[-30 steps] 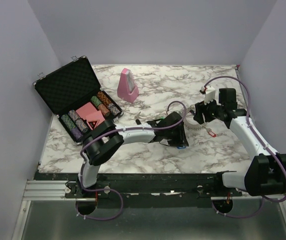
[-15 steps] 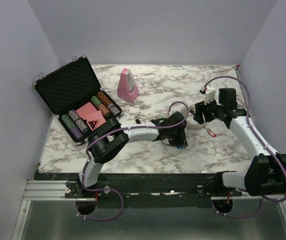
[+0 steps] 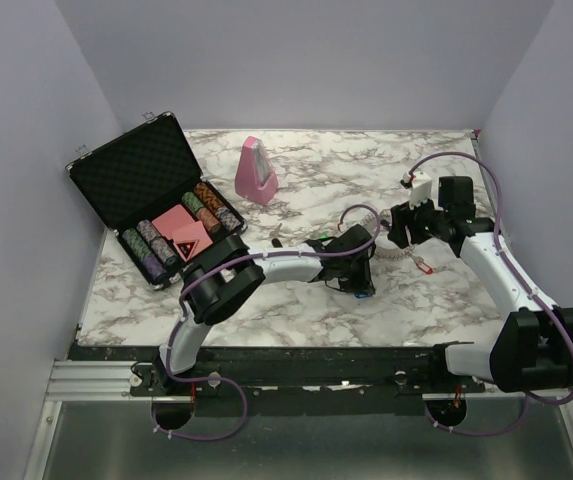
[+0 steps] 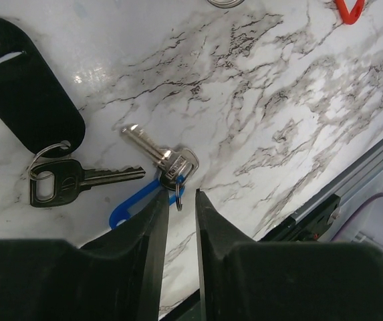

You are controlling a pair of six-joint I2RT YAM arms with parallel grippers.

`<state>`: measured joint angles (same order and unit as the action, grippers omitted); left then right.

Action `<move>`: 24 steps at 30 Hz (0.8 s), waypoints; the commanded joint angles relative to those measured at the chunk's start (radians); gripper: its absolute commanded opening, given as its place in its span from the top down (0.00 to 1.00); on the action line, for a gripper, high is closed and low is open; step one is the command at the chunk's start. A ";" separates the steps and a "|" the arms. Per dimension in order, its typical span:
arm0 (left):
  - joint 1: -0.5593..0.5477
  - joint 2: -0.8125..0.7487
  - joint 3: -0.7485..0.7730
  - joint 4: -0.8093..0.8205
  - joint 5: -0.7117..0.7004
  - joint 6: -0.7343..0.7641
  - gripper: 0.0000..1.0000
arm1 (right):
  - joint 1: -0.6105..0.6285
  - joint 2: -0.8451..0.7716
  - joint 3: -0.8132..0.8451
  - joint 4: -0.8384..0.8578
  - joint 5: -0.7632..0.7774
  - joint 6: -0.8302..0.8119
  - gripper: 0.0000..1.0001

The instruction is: Put the keys on the keyring

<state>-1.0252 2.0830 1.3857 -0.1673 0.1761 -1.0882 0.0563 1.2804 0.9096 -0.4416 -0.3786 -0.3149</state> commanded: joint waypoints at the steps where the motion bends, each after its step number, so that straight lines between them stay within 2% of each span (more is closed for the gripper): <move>1: -0.006 0.015 0.030 -0.020 -0.010 0.007 0.71 | -0.010 -0.024 -0.005 0.012 0.006 -0.001 0.29; 14: -0.003 0.025 0.030 -0.015 0.000 0.010 1.00 | -0.016 -0.027 -0.006 0.011 0.000 -0.003 0.29; 20: 0.001 -0.003 0.016 0.009 0.010 0.042 1.00 | -0.016 -0.026 -0.006 0.006 -0.008 -0.004 0.29; 24: 0.001 -0.102 -0.066 0.096 -0.003 0.125 1.00 | -0.023 -0.027 0.000 -0.025 -0.055 -0.029 0.28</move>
<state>-1.0248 2.0911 1.3911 -0.1516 0.1768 -1.0546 0.0475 1.2770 0.9096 -0.4427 -0.3843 -0.3164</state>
